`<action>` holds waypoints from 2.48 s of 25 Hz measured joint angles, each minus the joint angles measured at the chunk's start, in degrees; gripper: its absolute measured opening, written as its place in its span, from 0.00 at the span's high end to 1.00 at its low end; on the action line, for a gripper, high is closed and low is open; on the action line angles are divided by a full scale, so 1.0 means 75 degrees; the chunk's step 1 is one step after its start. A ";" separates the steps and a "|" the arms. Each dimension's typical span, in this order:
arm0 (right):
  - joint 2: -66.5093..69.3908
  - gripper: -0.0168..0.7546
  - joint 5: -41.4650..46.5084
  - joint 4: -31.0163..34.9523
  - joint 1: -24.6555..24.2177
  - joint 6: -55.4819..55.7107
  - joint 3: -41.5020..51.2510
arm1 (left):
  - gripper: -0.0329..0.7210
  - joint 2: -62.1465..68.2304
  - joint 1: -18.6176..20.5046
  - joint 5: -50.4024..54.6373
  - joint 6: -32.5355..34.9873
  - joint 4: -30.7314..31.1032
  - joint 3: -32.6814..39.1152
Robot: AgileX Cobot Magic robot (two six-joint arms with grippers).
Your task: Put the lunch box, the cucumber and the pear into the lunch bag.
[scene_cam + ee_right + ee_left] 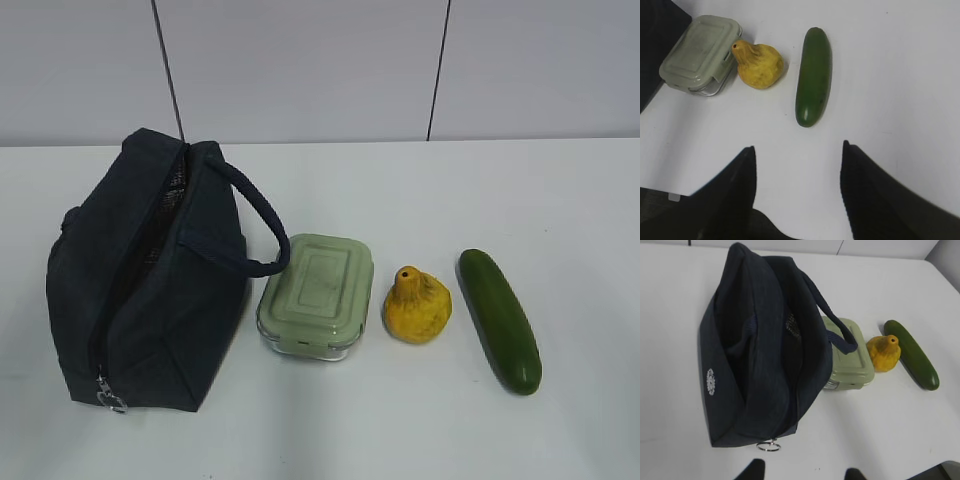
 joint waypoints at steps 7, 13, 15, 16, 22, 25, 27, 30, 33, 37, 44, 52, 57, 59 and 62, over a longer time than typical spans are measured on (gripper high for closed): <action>0.2453 0.43 -0.0951 0.0016 0.0000 -0.0162 -0.0642 | 0.49 0.2466 0.0000 -0.0480 0.0926 -0.0290 -0.0849; 0.4438 0.43 -0.1036 0.0044 0.0000 -0.0741 -0.1475 | 0.49 0.4396 0.0000 -0.0479 0.1908 -0.0698 -0.1827; 0.4893 0.43 -0.1067 0.0100 0.0000 -0.0852 -0.1768 | 0.49 0.4920 0.0000 -0.0485 0.2026 -0.0707 -0.2092; 0.5160 0.43 -0.1067 0.0152 0.0000 -0.0904 -0.1949 | 0.49 0.5144 0.0000 -0.0485 0.2042 -0.0698 -0.2207; 0.6361 0.43 -0.1038 0.0271 0.0000 -0.1065 -0.2634 | 0.49 0.5937 0.0006 -0.0387 0.2073 -0.0501 -0.2611; 0.6958 0.43 -0.0932 0.0347 0.0000 -0.1117 -0.2862 | 0.49 0.6061 0.0008 -0.0299 0.2080 -0.0469 -0.2652; 0.7344 0.43 -0.0932 0.0468 0.0000 -0.1204 -0.2943 | 0.50 0.6107 0.0008 -0.0240 0.2086 -0.0468 -0.2652; 0.7652 0.43 -0.0965 0.0625 0.0000 -0.1377 -0.2960 | 0.53 0.6140 0.0008 -0.0199 0.2086 -0.0451 -0.2652; 0.7912 0.43 -0.1046 0.0791 0.0000 -0.1537 -0.2964 | 0.56 0.6171 0.0008 -0.0190 0.2086 -0.0451 -0.2654; 0.8147 0.43 -0.1115 0.0892 0.0000 -0.1650 -0.2977 | 0.75 0.6334 -0.0092 -0.0182 0.2086 -0.0451 -0.2654; 0.8845 0.24 -0.1114 0.0897 0.0000 -0.1681 -0.3313 | 0.95 0.6454 -0.0452 -0.0230 0.2086 -0.0444 -0.2654; 0.9926 0.16 -0.1034 0.0659 0.0000 -0.1710 -0.4031 | 0.95 0.6454 -0.0452 -0.0230 0.2086 -0.0421 -0.2654; 1.0440 0.16 -0.1034 0.0483 0.0000 -0.1665 -0.4345 | 0.95 0.6454 -0.0452 -0.0239 0.2086 -0.0389 -0.2654; 1.0662 0.16 -0.1034 0.0483 0.0000 -0.1665 -0.4447 | 0.95 0.6454 -0.0452 -0.0247 0.2086 -0.0389 -0.2654; 1.0951 0.16 -0.1034 0.0471 0.0000 -0.1665 -0.4513 | 0.95 0.6454 -0.0452 -0.0260 0.2086 -0.0381 -0.2654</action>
